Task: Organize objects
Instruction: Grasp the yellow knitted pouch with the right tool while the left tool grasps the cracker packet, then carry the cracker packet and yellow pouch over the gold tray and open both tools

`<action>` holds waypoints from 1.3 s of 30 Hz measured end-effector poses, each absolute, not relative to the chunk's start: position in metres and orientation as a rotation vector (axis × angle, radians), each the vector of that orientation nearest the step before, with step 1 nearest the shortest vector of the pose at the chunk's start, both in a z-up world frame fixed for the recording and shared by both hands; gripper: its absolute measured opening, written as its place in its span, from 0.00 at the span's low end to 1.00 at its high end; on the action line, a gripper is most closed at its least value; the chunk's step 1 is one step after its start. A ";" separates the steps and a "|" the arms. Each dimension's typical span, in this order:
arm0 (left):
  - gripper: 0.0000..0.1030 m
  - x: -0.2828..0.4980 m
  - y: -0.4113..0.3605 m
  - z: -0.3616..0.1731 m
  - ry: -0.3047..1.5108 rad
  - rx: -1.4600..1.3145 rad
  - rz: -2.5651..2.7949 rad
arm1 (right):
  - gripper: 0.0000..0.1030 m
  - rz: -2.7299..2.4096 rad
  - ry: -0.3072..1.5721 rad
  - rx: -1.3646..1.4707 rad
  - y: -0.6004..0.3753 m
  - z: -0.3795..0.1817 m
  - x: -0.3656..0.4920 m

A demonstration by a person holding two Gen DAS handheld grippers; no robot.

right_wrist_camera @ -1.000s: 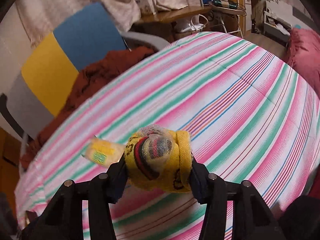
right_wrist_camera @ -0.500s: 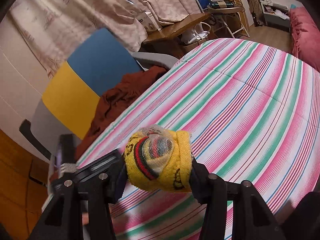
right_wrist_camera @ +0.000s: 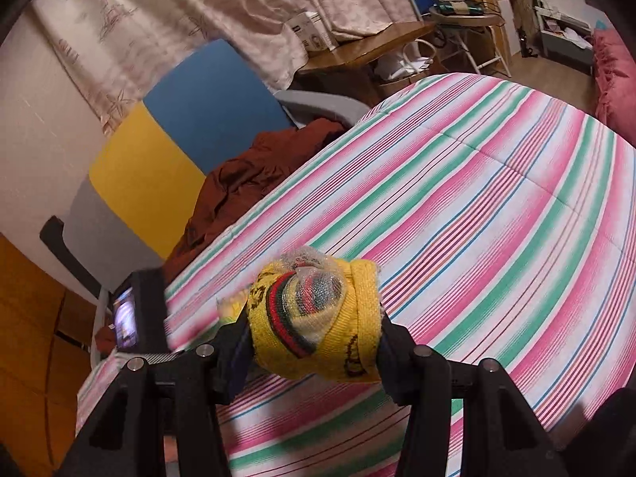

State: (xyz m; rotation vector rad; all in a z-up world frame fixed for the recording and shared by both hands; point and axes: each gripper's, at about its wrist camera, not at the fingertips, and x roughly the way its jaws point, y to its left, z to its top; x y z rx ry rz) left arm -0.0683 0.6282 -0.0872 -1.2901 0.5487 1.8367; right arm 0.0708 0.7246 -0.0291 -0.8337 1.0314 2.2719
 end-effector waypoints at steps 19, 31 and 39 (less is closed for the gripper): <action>0.49 -0.022 0.375 -0.081 0.369 -1.149 1.877 | 0.51 2.601 0.540 -1.553 0.610 -0.070 -0.026; 0.83 -0.031 0.411 -0.084 0.438 -1.225 1.946 | 0.56 2.543 0.445 -1.670 0.600 -0.090 -0.035; 0.68 -0.020 0.406 -0.091 0.516 -1.093 2.042 | 0.53 2.555 0.327 -1.695 0.587 -0.094 -0.039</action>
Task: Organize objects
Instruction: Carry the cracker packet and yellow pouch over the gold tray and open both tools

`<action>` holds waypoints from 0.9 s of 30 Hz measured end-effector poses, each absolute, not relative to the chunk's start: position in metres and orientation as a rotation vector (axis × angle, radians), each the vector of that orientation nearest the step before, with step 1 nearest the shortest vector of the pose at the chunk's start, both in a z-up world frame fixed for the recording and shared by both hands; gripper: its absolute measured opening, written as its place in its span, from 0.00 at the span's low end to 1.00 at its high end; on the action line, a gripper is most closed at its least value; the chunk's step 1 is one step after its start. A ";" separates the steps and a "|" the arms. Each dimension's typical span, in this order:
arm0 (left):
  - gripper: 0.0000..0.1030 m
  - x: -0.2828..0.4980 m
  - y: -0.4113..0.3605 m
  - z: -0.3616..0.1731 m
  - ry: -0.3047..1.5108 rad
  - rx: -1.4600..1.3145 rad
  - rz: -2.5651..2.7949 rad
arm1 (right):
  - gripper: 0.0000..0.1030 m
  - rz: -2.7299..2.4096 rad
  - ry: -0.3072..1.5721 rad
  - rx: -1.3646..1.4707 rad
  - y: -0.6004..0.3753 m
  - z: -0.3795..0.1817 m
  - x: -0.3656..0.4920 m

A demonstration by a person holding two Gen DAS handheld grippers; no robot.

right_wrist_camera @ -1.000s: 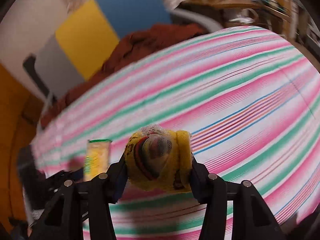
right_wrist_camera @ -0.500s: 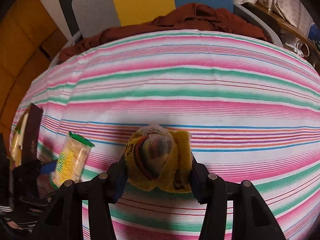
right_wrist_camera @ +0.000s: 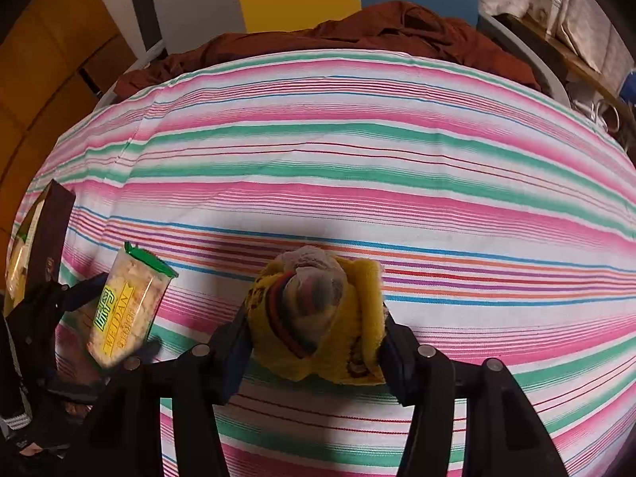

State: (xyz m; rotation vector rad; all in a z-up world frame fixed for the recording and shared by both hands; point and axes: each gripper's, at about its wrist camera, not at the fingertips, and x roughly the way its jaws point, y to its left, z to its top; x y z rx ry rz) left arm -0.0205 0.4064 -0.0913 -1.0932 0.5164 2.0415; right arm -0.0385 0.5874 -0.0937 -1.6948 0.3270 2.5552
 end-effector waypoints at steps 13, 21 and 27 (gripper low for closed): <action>0.46 -0.008 0.363 -0.052 0.401 -1.051 2.061 | 0.52 2.574 0.258 -1.728 0.574 -0.099 -0.040; 0.46 -0.006 0.302 0.006 0.276 -0.964 2.186 | 0.52 2.538 0.144 -1.746 0.560 -0.104 -0.041; 0.46 -0.009 0.260 0.034 0.240 -0.893 2.283 | 0.51 2.496 0.141 -1.768 0.556 -0.103 -0.044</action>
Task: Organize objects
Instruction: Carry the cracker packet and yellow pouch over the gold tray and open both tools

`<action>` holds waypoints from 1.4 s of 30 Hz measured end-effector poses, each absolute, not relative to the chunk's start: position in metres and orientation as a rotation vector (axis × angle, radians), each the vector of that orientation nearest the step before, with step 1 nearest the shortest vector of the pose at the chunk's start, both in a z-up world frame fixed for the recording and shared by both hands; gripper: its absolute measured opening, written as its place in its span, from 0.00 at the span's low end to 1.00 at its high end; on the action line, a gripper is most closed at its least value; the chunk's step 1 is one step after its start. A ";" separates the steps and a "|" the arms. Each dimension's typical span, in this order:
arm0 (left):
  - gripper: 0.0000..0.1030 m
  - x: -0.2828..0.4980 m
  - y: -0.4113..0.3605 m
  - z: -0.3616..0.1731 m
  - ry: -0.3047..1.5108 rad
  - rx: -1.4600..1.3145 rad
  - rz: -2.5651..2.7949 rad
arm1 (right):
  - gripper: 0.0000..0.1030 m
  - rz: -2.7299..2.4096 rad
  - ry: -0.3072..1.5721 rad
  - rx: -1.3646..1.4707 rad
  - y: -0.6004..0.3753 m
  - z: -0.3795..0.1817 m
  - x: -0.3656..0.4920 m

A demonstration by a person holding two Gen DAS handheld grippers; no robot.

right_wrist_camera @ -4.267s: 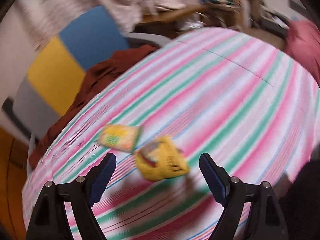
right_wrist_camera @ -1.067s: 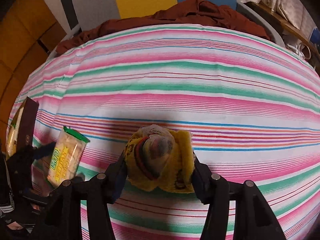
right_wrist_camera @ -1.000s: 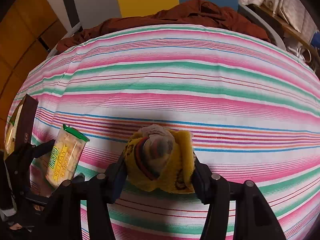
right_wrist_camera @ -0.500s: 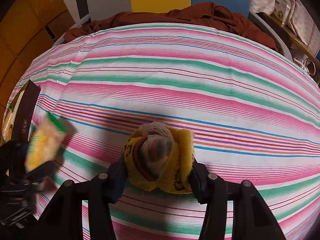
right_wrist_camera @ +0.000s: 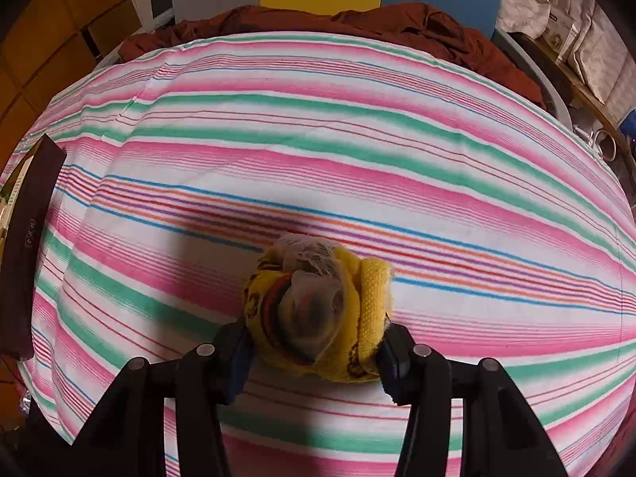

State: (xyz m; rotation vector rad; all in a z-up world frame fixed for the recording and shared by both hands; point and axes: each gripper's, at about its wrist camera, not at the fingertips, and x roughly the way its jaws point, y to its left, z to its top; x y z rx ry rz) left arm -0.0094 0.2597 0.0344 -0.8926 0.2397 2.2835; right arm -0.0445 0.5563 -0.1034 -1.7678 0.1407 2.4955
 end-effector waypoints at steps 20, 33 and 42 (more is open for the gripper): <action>0.46 -0.010 0.160 0.037 0.130 -0.890 2.458 | 0.51 2.712 0.277 -1.763 0.428 -0.070 -0.046; 0.46 -0.019 0.051 0.015 -0.077 -1.009 2.643 | 0.51 3.067 0.241 -1.679 0.314 -0.006 -0.039; 0.56 -0.025 0.029 -0.012 -0.149 -1.125 2.660 | 0.53 3.188 0.245 -1.732 0.247 -0.005 -0.063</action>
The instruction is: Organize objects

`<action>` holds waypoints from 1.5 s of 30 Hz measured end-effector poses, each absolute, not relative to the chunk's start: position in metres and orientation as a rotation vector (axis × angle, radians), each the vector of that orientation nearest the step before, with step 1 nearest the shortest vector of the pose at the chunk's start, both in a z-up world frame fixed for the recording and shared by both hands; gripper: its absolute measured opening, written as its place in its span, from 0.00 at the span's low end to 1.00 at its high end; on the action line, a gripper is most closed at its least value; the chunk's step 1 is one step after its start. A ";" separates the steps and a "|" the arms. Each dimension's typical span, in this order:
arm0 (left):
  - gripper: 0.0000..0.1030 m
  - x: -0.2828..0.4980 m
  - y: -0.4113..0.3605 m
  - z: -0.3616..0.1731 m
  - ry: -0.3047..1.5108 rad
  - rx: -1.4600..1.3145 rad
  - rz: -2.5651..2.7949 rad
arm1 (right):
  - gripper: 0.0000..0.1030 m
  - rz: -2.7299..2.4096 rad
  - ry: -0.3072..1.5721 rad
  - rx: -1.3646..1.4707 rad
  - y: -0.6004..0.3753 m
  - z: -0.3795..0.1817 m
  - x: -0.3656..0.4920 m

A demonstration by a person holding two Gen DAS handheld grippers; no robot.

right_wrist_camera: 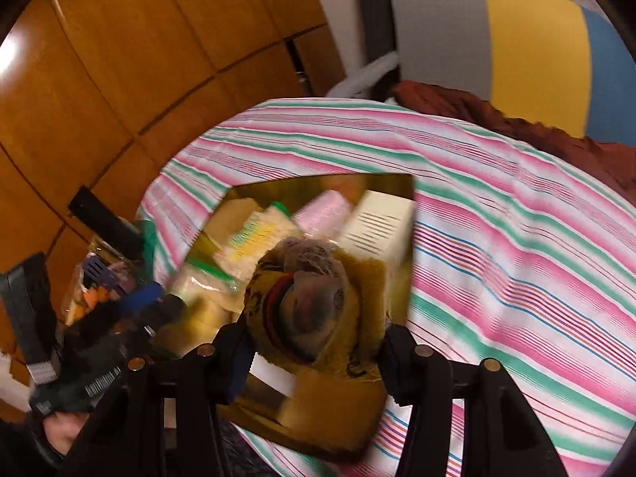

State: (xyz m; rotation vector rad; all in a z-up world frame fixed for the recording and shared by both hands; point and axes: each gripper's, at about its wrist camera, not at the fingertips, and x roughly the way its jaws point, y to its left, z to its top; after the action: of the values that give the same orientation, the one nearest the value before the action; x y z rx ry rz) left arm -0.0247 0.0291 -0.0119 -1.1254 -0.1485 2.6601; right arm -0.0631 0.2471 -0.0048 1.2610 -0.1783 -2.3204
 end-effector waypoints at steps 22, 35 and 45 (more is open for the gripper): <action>1.00 -0.021 0.032 0.002 -0.024 -1.150 2.838 | 0.83 -2.527 -0.112 1.291 0.237 -0.025 -0.052; 1.00 -0.003 0.055 0.019 0.048 -1.048 2.964 | 0.83 -2.695 -0.066 1.242 0.257 -0.020 -0.014; 1.00 0.005 0.062 0.022 -0.008 -1.049 2.943 | 0.83 -2.698 -0.087 1.239 0.260 -0.024 -0.002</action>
State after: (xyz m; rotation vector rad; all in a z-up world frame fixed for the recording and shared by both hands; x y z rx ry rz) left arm 0.0054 0.0616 0.0217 -1.0488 -0.0076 2.9425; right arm -0.0020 0.2599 -0.0238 1.2391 -0.0867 -2.6977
